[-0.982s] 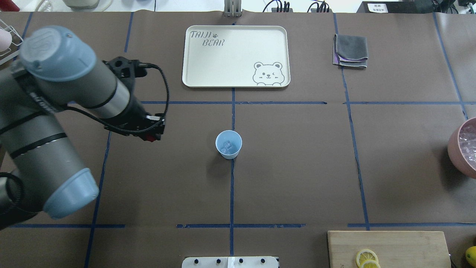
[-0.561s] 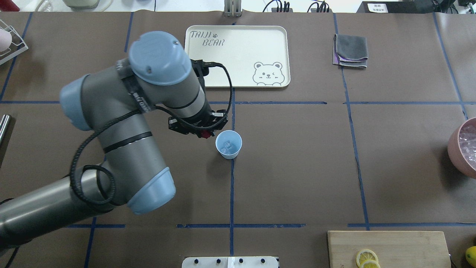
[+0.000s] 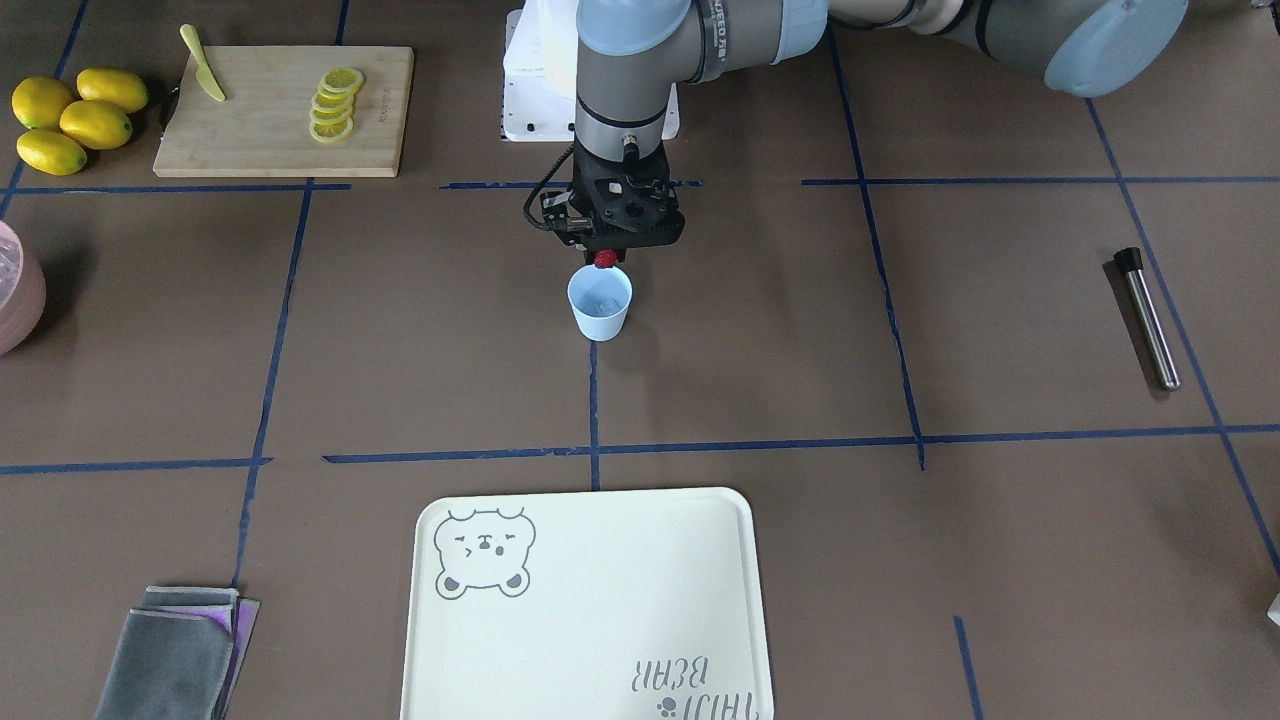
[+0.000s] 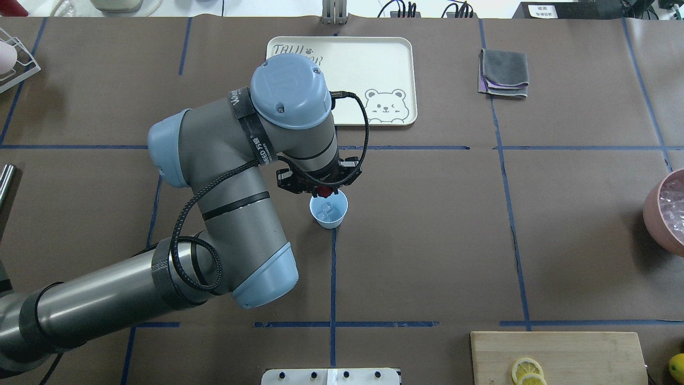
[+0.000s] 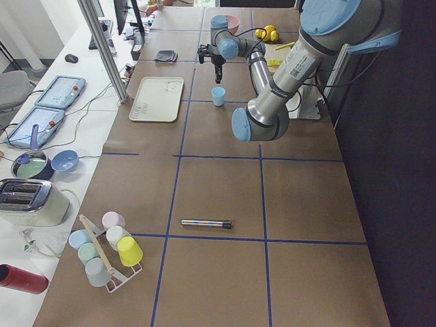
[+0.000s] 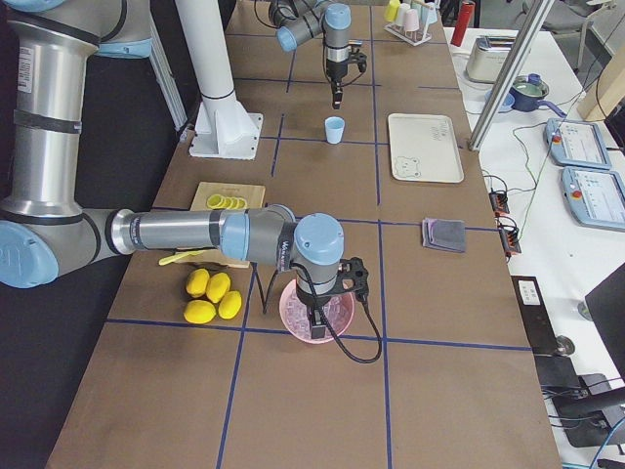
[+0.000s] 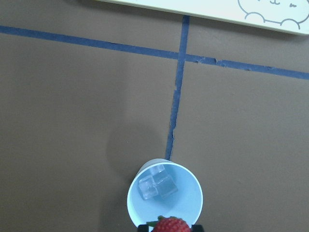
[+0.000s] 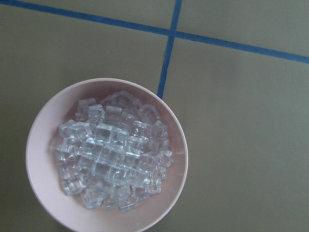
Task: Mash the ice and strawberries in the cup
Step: 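Carry the strawberry with the left gripper over the cup and release it, then withdraw the left gripper from the cup out of view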
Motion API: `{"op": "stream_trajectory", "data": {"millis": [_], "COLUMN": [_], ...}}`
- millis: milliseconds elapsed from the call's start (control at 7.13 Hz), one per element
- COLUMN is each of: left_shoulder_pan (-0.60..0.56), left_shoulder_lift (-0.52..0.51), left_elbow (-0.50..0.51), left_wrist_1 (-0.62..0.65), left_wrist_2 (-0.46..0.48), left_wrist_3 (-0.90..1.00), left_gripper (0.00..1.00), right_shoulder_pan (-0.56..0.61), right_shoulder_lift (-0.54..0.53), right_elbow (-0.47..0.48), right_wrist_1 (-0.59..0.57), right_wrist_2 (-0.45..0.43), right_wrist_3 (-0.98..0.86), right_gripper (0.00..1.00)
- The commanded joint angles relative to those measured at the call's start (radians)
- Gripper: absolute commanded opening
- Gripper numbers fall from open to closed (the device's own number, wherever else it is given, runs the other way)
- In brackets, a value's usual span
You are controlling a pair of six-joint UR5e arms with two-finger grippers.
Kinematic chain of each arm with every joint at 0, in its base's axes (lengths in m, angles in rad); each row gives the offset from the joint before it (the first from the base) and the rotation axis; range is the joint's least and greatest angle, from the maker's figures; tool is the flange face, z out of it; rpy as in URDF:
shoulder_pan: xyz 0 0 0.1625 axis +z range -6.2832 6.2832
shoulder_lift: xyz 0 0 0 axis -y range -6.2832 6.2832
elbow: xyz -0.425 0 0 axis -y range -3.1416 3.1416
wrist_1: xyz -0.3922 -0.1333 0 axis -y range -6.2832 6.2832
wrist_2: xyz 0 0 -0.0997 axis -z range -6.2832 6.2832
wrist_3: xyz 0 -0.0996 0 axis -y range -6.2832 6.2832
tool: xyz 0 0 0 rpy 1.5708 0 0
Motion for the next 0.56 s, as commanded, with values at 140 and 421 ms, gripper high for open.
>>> {"op": "stream_trajectory", "data": {"millis": [140, 421], "left_shoulder_pan": [-0.001, -0.001], "left_shoulder_lift": [-0.003, 0.006], "left_elbow": [0.001, -0.002], "left_wrist_1": [-0.005, -0.005], "left_wrist_2": [0.001, -0.002], "left_wrist_3": [-0.002, 0.007], "left_gripper": [1.00, 1.00], "right_shoulder_pan": [0.000, 0.000], "right_shoulder_lift": [0.000, 0.000], "right_elbow": [0.000, -0.001], "right_wrist_1": [0.000, 0.000], "right_wrist_2": [0.000, 0.000], "right_wrist_3": [0.000, 0.000], "right_gripper": [0.99, 0.99]}}
